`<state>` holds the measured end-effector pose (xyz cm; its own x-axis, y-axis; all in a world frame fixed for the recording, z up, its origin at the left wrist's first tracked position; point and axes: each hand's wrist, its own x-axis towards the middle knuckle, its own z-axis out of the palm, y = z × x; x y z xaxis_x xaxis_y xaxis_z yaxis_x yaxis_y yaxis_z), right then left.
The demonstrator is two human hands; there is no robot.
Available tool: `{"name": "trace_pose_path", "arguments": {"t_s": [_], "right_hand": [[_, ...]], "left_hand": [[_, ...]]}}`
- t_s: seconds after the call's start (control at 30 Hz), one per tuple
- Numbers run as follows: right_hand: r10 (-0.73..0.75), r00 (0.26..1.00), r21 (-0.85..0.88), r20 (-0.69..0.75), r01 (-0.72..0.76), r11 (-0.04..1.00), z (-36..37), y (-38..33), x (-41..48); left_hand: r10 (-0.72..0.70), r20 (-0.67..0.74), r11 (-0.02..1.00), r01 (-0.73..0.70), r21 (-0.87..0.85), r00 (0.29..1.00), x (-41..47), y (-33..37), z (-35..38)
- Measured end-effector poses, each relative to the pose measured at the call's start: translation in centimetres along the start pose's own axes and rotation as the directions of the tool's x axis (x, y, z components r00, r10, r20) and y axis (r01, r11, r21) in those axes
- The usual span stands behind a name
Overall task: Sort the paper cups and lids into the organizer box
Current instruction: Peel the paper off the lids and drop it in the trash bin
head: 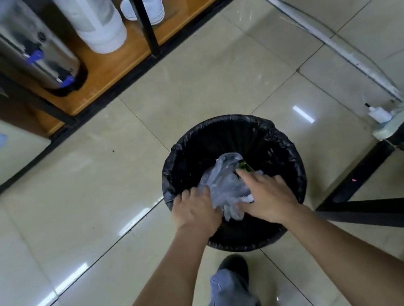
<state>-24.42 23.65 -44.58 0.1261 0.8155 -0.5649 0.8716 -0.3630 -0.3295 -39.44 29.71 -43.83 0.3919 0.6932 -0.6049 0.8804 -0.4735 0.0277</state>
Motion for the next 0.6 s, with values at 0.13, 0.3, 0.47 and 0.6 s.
{"name": "trace_pose_path", "arguments": {"t_s": [0.13, 0.3, 0.47, 0.6], "right_hand": [[-0.072, 0.983, 0.03, -0.167, 0.078, 0.996, -7.3, -4.0, -4.2], [-0.136, 0.907, 0.019, -0.399, 0.156, 0.988, -16.9, -10.1, -10.8], [-0.185, 0.792, -0.029, -0.581, 0.207, 0.978, -25.9, -15.0, -17.0], [-0.171, 0.716, -0.071, -0.677, 0.168, 0.983, -32.4, -15.8, -21.2]], "left_hand": [[-0.039, -0.189, 0.986, 0.007, -0.167, 0.981, -5.4, -1.3, -7.0], [-0.068, -0.399, 0.96, -0.05, -0.277, 0.915, -12.5, -2.5, -18.0], [-0.086, -0.563, 0.935, -0.13, -0.331, 0.822, -18.6, -2.9, -28.4], [-0.062, -0.654, 0.928, -0.197, -0.316, 0.754, -22.1, -2.4, -35.5]]}}
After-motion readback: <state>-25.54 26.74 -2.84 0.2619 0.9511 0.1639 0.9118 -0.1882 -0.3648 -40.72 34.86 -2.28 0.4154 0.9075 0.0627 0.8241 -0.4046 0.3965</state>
